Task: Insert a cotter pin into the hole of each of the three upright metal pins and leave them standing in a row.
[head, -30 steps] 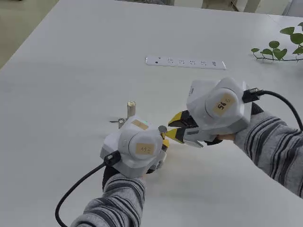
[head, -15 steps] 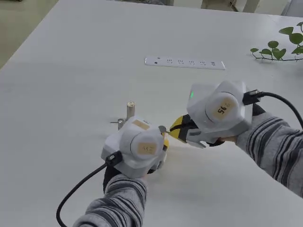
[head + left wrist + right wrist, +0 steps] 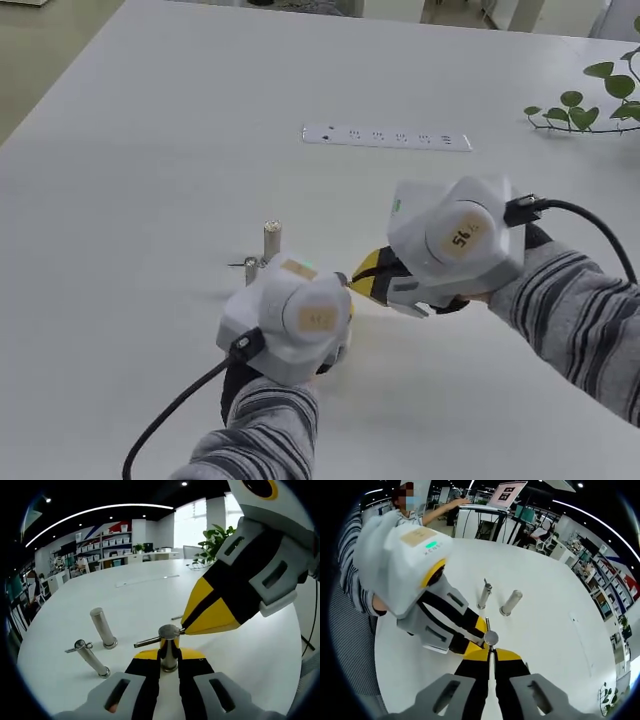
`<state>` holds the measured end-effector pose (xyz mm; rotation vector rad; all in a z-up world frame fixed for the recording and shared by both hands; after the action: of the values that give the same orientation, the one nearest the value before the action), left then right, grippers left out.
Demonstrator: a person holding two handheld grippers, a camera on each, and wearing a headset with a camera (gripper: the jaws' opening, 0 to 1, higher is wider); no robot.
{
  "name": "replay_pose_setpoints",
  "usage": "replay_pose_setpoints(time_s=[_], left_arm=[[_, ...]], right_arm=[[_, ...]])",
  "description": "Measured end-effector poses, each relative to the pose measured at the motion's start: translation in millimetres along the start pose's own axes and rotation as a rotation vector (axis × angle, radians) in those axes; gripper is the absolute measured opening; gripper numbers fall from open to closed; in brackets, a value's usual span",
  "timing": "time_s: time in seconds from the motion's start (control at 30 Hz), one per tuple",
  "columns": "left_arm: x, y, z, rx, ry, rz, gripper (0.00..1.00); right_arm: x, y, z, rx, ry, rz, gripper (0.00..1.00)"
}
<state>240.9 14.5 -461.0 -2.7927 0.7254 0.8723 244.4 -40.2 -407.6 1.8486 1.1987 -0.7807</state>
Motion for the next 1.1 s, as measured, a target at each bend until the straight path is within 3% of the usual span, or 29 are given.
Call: replay_pose_setpoints(time_s=[0.07,0.1,0.17,0.23,0.27,0.5,0.87,0.97,1.0,1.1], left_arm=[[0.1,0.2,0.2,0.000,0.005,-0.002,0.09],[-0.1,0.2,-0.3,0.030,0.004,-0.005,0.09],[0.0,0.5,-0.4,0.011,0.005,-0.006,0.09],[-0.3,0.0,-0.7,0.009,0.007,-0.009,0.09],[-0.4,-0.1,-0.9,0.012,0.005,-0.013,0.09],[2.8,-4.0,-4.6,0.009,0.010,-0.035,0.09],[12.7,-8.9,-16.0,-0.010,0.033,-0.058,0.09],[15.9,-10.0,-12.1,-0.015,0.004,-0.075,0.09],[17.0,-10.3,-13.8,-0.023,0.031,-0.079,0.09],[15.5,-10.2,-11.6,-0.036,0.027,-0.087,0.09]], right_arm=[[-1.2,2.0,0.0,0.035,0.015,0.016,0.00],[-2.6,3.7,1.3,0.046,0.018,0.027,0.00],[-5.0,9.1,3.3,0.085,0.036,0.074,0.00],[-6.0,10.7,7.8,0.104,0.028,0.082,0.00],[-7.2,12.9,11.6,0.154,0.028,0.105,0.00],[-14.8,16.5,28.8,0.258,0.033,0.137,0.01],[-18.9,11.8,48.2,0.355,0.016,0.133,0.01],[-18.6,10.7,50.1,0.370,0.014,0.131,0.02],[-18.5,10.6,50.5,0.373,0.013,0.132,0.02],[-17.9,10.5,51.6,0.387,0.014,0.132,0.02]])
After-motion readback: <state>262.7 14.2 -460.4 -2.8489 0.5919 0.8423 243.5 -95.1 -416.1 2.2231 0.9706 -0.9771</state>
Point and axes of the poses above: the centre of the closed fingertips' face, and the gripper's own axes: x roughly forward along the fingers, y roughly to its right, z roughly out of its underside, the point moved 5 cm from there along -x, roughly backward along the fingers, and after that the axes turned 6 degrees about -y, right-handed, at the moved point
